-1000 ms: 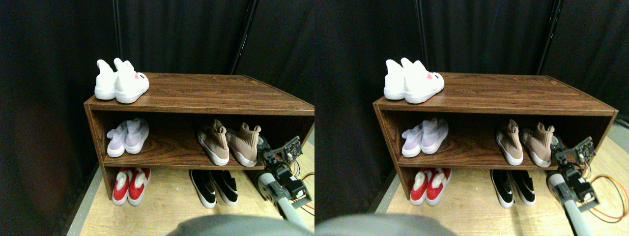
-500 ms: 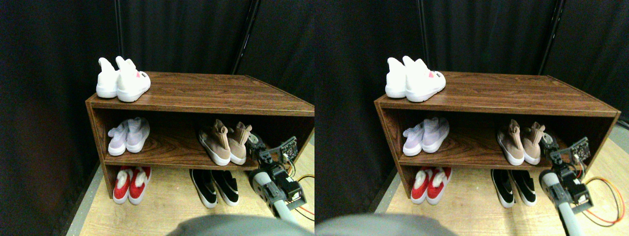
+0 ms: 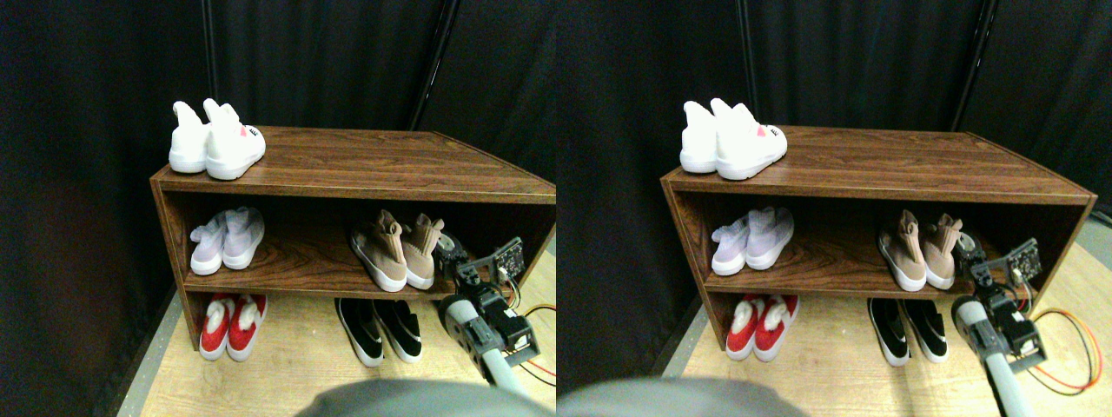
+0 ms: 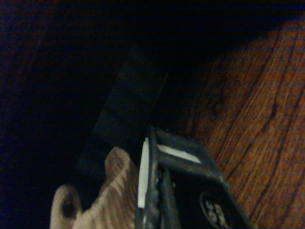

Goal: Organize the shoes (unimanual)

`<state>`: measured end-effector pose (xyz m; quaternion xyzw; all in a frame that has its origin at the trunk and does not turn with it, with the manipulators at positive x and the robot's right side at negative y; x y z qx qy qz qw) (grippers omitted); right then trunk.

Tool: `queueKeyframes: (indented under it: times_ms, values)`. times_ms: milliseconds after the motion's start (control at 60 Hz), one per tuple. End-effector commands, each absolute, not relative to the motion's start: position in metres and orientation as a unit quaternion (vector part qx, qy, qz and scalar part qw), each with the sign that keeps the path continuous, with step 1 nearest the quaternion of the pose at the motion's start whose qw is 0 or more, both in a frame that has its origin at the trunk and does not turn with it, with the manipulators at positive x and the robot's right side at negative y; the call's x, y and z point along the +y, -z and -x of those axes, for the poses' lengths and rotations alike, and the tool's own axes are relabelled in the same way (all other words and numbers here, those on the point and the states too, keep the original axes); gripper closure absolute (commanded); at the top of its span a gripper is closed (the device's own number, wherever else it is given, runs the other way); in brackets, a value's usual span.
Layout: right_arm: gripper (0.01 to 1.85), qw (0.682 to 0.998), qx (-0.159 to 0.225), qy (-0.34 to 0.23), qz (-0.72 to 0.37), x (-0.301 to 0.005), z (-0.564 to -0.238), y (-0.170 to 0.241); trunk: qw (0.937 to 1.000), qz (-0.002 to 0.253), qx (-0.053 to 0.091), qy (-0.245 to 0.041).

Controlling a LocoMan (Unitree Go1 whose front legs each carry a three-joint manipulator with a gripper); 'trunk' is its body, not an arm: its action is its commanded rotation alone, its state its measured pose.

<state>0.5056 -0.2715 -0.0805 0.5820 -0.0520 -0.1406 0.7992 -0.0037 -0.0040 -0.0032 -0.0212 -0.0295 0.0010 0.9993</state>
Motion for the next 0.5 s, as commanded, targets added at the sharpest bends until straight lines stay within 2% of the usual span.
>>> queueKeyframes:
  times_ms: [17,267,500]
  values:
    - [1.80,0.798,-0.058,0.142,-0.583,-0.273,-0.510,0.076,0.9994,0.029,-0.019,-0.006]
    - [1.80,0.801,-0.036,0.130,-0.583,-0.263,-0.518,0.075,0.9993,0.032,-0.018,-0.006]
    - [1.80,0.795,-0.047,0.144,-0.587,-0.266,-0.513,0.075,0.9992,0.033,-0.019,-0.009]
